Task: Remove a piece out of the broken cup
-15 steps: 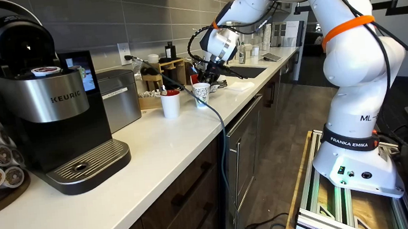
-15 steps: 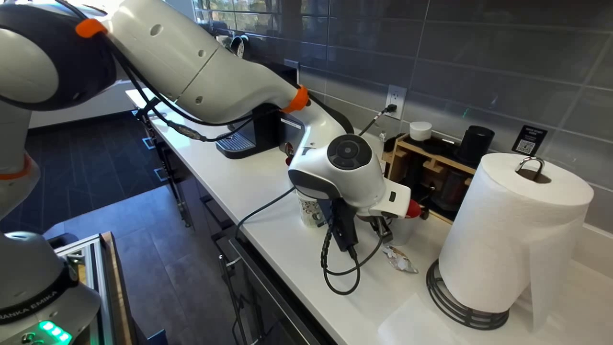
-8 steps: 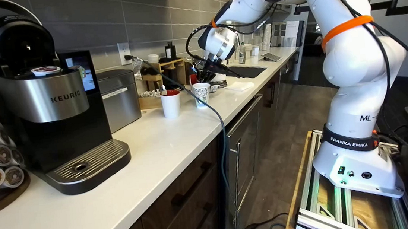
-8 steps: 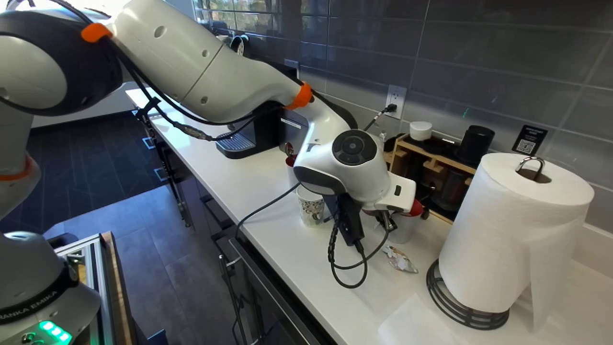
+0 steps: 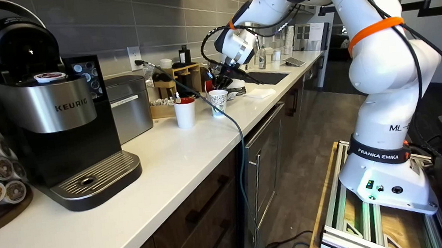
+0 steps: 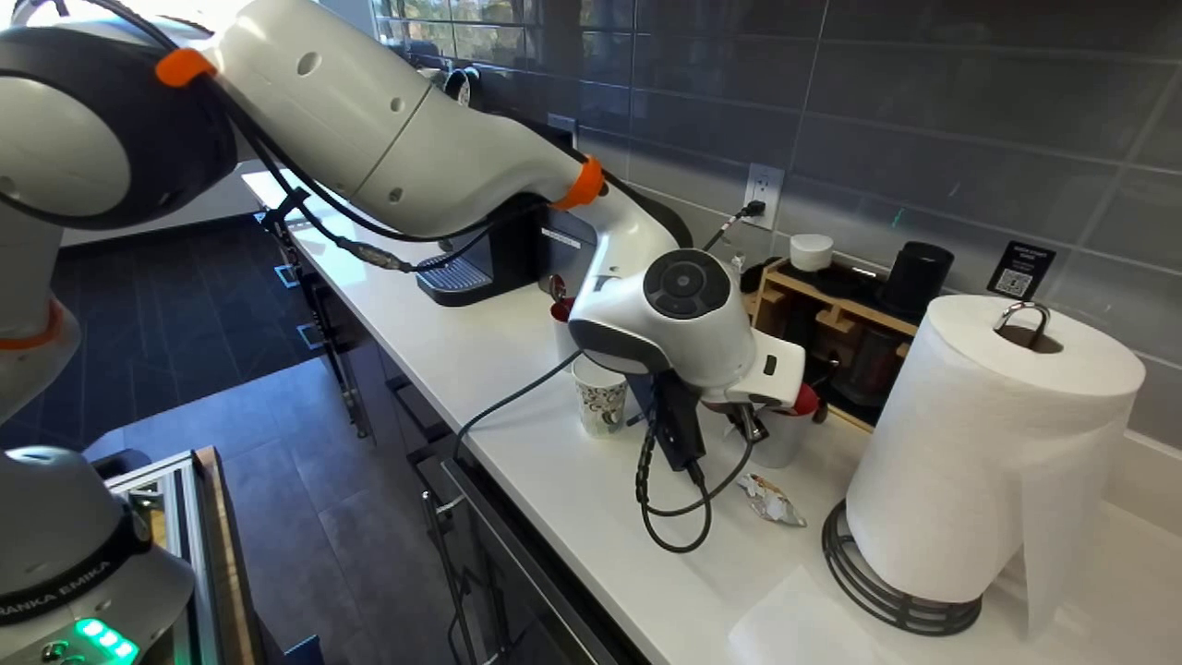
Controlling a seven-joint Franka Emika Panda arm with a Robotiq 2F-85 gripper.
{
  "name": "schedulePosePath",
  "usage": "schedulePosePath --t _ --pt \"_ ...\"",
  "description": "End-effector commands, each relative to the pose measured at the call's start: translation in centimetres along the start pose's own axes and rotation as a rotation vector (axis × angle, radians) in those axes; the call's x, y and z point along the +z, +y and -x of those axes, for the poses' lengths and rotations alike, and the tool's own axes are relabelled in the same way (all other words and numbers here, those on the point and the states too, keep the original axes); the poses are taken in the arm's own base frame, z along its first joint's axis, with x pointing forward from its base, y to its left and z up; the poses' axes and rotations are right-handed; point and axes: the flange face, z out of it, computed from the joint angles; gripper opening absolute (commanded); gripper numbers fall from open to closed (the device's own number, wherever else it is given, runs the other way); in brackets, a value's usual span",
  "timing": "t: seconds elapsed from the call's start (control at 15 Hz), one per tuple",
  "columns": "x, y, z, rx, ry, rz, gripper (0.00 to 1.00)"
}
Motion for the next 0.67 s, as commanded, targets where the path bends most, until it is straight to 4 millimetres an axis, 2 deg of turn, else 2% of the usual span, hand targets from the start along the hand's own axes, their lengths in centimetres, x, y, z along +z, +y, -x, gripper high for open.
schedulePosePath --t 0.0,0.6 --pt "-1.0 0.4 -0.6 0.001 0.018 0.03 0.09" --pt "-2.6 -1.0 -1.8 -0.044 0.01 -0.191 0.09"
